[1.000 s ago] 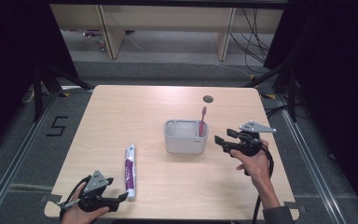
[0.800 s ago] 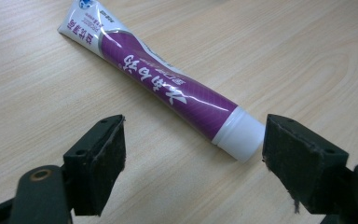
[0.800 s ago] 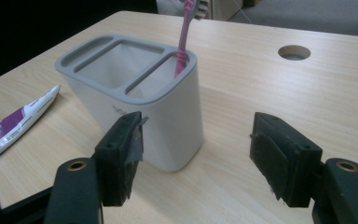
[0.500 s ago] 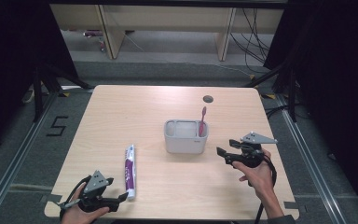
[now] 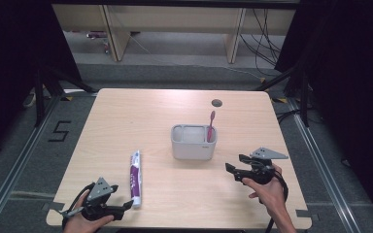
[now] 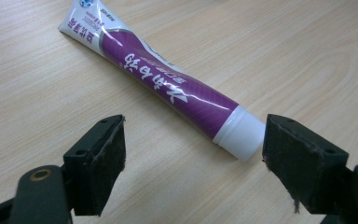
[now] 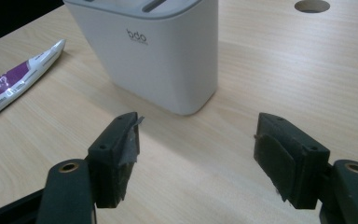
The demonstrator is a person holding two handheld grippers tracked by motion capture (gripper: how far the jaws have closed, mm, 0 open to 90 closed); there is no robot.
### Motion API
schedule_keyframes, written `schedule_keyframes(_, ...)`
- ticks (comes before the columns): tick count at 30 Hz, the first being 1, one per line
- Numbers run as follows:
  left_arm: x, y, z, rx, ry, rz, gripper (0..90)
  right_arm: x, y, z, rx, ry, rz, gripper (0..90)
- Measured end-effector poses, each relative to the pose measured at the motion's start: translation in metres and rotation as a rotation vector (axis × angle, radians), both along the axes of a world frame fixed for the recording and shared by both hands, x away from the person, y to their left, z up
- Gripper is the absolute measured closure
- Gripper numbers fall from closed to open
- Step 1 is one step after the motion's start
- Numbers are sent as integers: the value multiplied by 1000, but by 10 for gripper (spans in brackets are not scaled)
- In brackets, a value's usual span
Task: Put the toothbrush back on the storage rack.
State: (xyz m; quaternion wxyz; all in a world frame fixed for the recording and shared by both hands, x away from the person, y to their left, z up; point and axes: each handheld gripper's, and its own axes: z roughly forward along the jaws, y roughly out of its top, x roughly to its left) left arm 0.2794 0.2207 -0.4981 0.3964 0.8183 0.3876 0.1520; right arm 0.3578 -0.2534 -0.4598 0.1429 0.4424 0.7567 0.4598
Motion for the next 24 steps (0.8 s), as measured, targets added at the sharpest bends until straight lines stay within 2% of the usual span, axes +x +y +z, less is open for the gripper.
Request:
schedule_keyframes(2, 0, 0, 0, 0, 1, 1, 208, -3, -1, -1, -19, 14, 2, 314)
schedule_keyframes(3, 0, 0, 1, 5, 11, 3, 208, -2, -2, -3, -27, -14, 13, 313)
schedule_keyframes(5, 0, 0, 1, 3, 11, 5, 208, -6, -1, -4, -27, 6, 5, 313)
schedule_keyframes(6, 0, 0, 1, 4, 11, 4, 208, -7, -3, -6, -49, -23, 12, 313)
schedule_keyframes(8, 0, 0, 1, 3, 11, 6, 208, -10, -1, -9, -30, 6, 28, 312)
schedule_keyframes(9, 0, 0, 0, 4, 10, 9, 208, -10, -1, -10, -43, 1, 14, 312)
schedule_keyframes(10, 0, 0, 0, 2, 9, 11, 208, -14, 0, -10, -25, 27, 17, 311)
schedule_keyframes(11, 0, 0, 0, 3, 13, 9, 208, -15, -1, -11, -50, 9, 20, 309)
schedule_keyframes(13, 0, 0, 0, 1, 7, 13, 208, -17, -2, -14, -56, -6, 37, 306)
schedule_keyframes(14, 0, 0, 1, 4, 13, 12, 208, -19, -1, -15, -41, 14, 32, 305)
schedule_keyframes(15, 0, 0, 1, 6, 12, 12, 208, -20, -2, -17, -63, 7, 40, 302)
schedule_keyframes(16, 0, 0, 1, 6, 13, 13, 208, -22, 0, -19, -36, 21, 37, 301)
schedule_keyframes(17, 0, 0, 1, 4, 12, 10, 208, -23, -1, -19, -46, 32, 40, 299)
schedule_keyframes(18, 0, 0, 1, 3, 11, 12, 208, -23, -3, -21, -60, 9, 44, 297)
schedule_keyframes(19, -1, 0, 1, 1, 11, 14, 208, -24, -2, -22, -41, 37, 43, 296)
schedule_keyframes(20, -1, 0, 0, -6, 4, 17, 208, -24, -3, -23, -56, 21, 48, 294)
schedule_keyframes(21, -1, 1, 0, -6, 7, 19, 208, -26, -2, -24, -31, 53, 44, 289)
schedule_keyframes(22, -1, 1, 0, -2, 9, 17, 208, -25, -4, -24, -64, 24, 43, 287)
schedule_keyframes(23, -1, 2, 1, 5, 17, 17, 208, -26, -4, -25, -59, 25, 47, 285)
schedule_keyframes(24, -1, 2, 1, 6, 17, 15, 208, -27, -3, -26, -35, 43, 53, 284)
